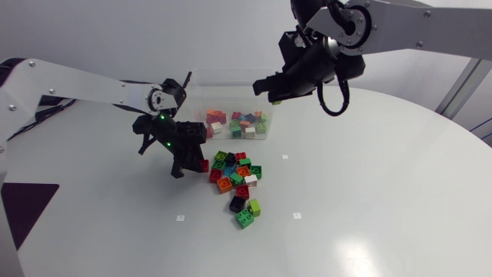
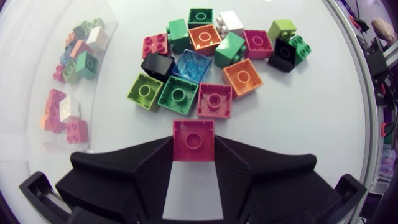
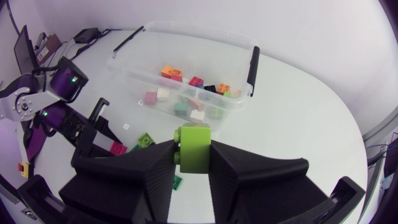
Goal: Place the duplo bricks in the container
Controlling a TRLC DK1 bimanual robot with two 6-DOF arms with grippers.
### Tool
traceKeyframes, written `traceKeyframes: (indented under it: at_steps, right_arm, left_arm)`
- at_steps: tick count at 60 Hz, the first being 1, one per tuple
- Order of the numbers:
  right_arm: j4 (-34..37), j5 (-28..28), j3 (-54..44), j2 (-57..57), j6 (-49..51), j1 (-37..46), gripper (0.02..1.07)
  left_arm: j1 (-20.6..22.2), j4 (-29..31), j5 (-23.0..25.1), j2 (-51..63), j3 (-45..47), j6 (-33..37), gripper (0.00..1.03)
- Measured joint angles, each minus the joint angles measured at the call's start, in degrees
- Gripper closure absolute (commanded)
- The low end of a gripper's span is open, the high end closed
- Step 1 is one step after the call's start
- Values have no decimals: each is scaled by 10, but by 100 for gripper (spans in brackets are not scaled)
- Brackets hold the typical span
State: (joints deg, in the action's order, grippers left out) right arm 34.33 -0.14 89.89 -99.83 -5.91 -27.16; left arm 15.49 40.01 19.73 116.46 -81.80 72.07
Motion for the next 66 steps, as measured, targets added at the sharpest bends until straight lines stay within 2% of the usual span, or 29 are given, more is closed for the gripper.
traceKeyframes:
  at_steps: [31, 48, 53, 60, 66]
  right_arm:
    - [-27, 2, 139, -131, 0, 2, 76]
    - [-27, 3, 201, -178, 0, 14, 76]
    - [-26, 4, 230, -197, 2, 19, 63]
    - [-24, 4, 265, -224, 3, 25, 51]
    - [-13, 4, 301, -254, 11, 29, 27]
  left_arm:
    - [10, 21, 9, -220, 91, -17, 74]
    - [15, 21, 10, -267, 95, -62, 74]
    - [15, 18, 16, -270, 94, -88, 74]
    - [15, 3, 24, -272, 87, -121, 73]
    - [16, -14, 24, -276, 78, -146, 73]
